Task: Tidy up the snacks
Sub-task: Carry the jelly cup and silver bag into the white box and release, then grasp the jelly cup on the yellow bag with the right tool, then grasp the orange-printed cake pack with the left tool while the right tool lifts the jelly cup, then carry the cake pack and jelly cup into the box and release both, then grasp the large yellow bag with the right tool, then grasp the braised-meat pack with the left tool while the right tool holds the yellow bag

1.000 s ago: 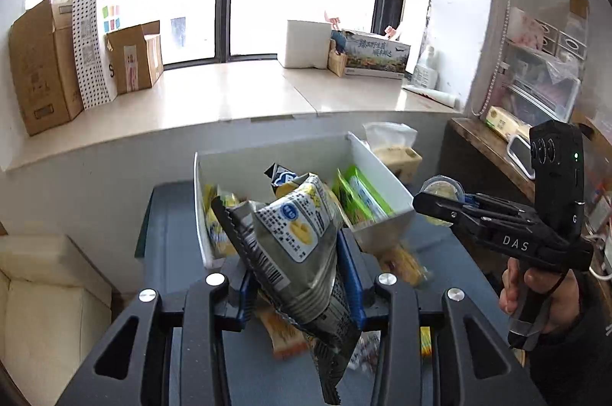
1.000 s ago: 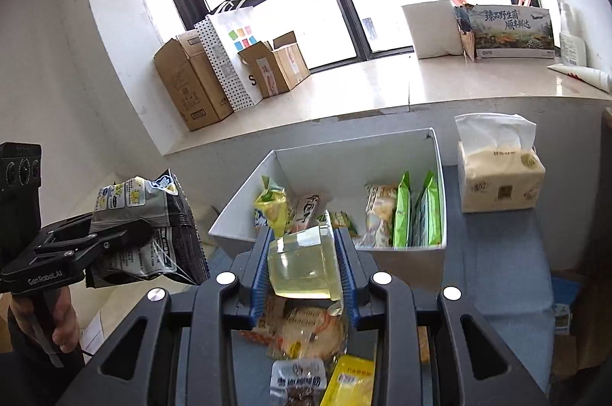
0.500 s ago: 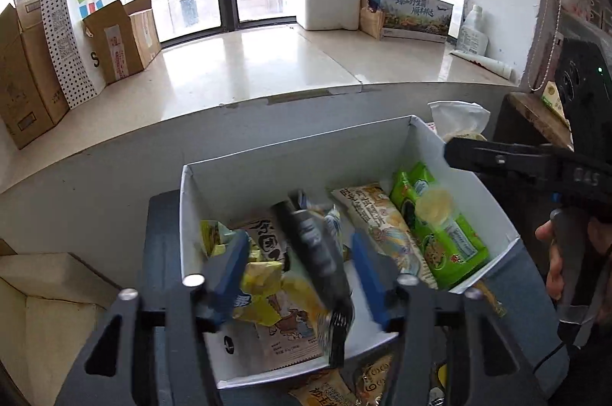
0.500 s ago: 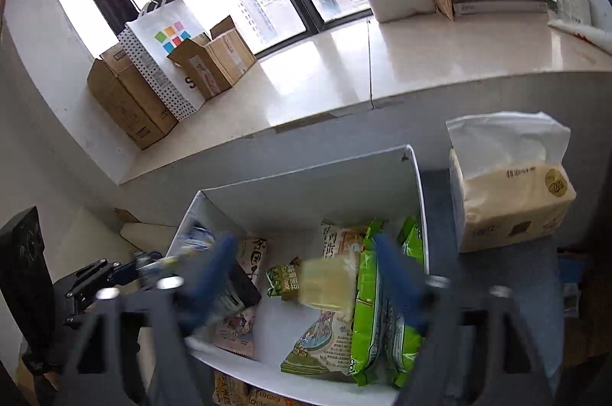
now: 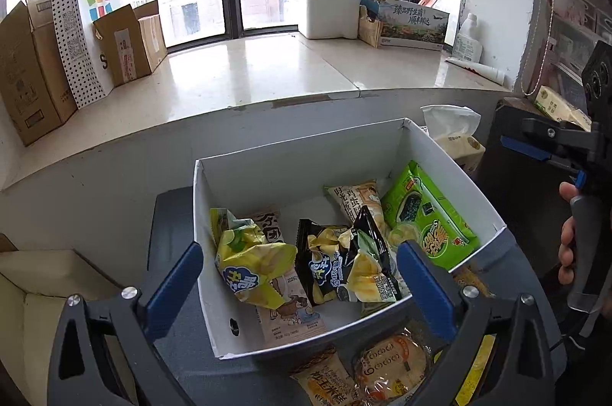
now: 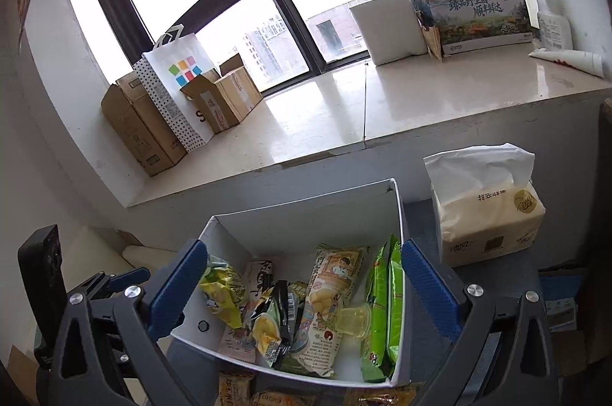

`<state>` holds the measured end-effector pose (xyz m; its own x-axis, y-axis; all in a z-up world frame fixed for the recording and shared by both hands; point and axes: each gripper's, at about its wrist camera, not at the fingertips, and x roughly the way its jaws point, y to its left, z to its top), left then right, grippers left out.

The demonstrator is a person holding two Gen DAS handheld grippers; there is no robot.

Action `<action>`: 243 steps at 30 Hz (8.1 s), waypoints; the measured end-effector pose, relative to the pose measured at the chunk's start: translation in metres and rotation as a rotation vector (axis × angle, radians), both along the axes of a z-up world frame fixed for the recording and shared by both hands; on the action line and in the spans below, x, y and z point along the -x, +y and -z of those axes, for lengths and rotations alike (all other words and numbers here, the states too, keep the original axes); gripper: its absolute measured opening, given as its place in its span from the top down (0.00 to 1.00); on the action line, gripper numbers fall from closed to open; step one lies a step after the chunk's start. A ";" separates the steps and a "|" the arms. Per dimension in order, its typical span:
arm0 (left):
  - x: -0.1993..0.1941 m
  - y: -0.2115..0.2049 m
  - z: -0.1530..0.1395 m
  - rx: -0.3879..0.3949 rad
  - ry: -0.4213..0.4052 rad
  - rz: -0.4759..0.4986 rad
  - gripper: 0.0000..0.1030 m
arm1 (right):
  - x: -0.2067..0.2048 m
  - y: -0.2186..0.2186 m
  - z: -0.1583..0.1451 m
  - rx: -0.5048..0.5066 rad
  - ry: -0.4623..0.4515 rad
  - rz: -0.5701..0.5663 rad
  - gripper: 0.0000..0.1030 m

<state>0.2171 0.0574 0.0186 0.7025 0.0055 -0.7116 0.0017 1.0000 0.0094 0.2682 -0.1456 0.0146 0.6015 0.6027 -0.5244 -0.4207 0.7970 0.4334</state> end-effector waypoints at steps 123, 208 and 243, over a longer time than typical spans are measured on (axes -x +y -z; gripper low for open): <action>0.150 -0.044 0.034 0.122 0.052 -0.071 0.54 | 0.142 -0.069 0.152 0.199 0.143 0.021 0.15; 0.192 -0.042 0.084 0.215 0.067 -0.005 0.00 | 0.210 -0.021 0.156 0.364 0.164 -0.088 0.00; 0.132 -0.119 0.148 0.057 0.261 0.157 0.00 | 0.226 -0.083 0.112 0.208 0.033 -0.037 0.77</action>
